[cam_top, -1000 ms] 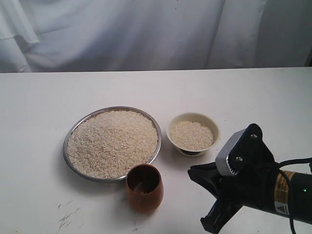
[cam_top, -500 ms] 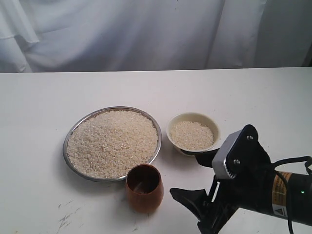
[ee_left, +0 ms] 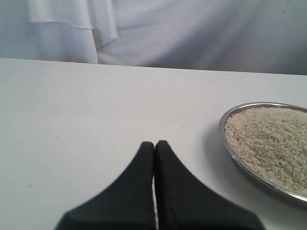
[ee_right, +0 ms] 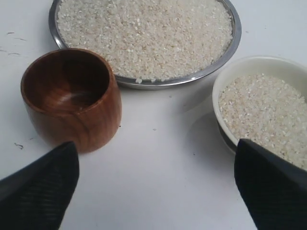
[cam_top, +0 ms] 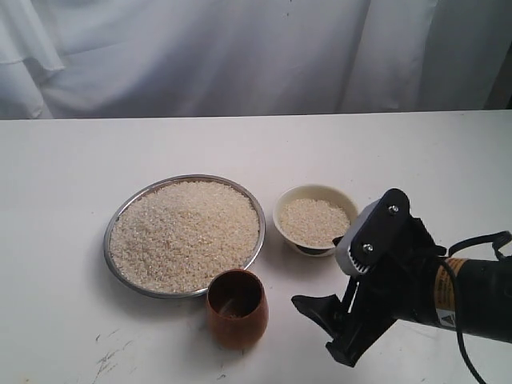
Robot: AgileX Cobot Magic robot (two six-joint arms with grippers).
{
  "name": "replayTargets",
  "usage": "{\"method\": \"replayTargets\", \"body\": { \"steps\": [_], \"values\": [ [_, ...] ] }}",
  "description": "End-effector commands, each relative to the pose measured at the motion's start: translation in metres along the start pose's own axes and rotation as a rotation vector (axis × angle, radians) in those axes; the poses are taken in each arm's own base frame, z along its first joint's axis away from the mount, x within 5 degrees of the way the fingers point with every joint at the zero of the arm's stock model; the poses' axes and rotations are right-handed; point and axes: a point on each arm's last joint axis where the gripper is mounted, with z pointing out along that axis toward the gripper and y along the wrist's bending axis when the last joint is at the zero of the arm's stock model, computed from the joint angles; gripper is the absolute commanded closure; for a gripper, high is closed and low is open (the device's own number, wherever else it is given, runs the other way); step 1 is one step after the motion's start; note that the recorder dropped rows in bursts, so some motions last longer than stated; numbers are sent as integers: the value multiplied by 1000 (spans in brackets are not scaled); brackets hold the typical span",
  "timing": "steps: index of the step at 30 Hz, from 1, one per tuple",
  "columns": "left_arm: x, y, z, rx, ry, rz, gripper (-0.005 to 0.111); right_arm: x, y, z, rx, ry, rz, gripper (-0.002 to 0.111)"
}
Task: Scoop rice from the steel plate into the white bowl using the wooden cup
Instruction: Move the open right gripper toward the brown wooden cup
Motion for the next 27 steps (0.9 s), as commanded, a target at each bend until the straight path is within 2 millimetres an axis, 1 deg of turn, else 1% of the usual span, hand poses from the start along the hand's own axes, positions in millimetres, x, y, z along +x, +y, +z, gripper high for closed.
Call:
{"method": "replayTargets", "body": {
  "steps": [1,8,11,15,19,27],
  "values": [
    [1,0,0,0,-6,-6,107,-1,0,0,0,3,31,28],
    [1,0,0,0,-6,-6,107,-5,2,0,-19,-43,32,28],
    [1,0,0,0,-6,-6,107,-4,2,0,-19,-36,62,28],
    [1,0,0,0,-6,-6,107,-4,3,0,-35,-29,54,28],
    [1,0,0,0,-6,-6,107,1,4,8,-60,-11,59,28],
    [1,0,0,0,-6,-6,107,-2,0,11,-41,1,49,28]
  ]
}}
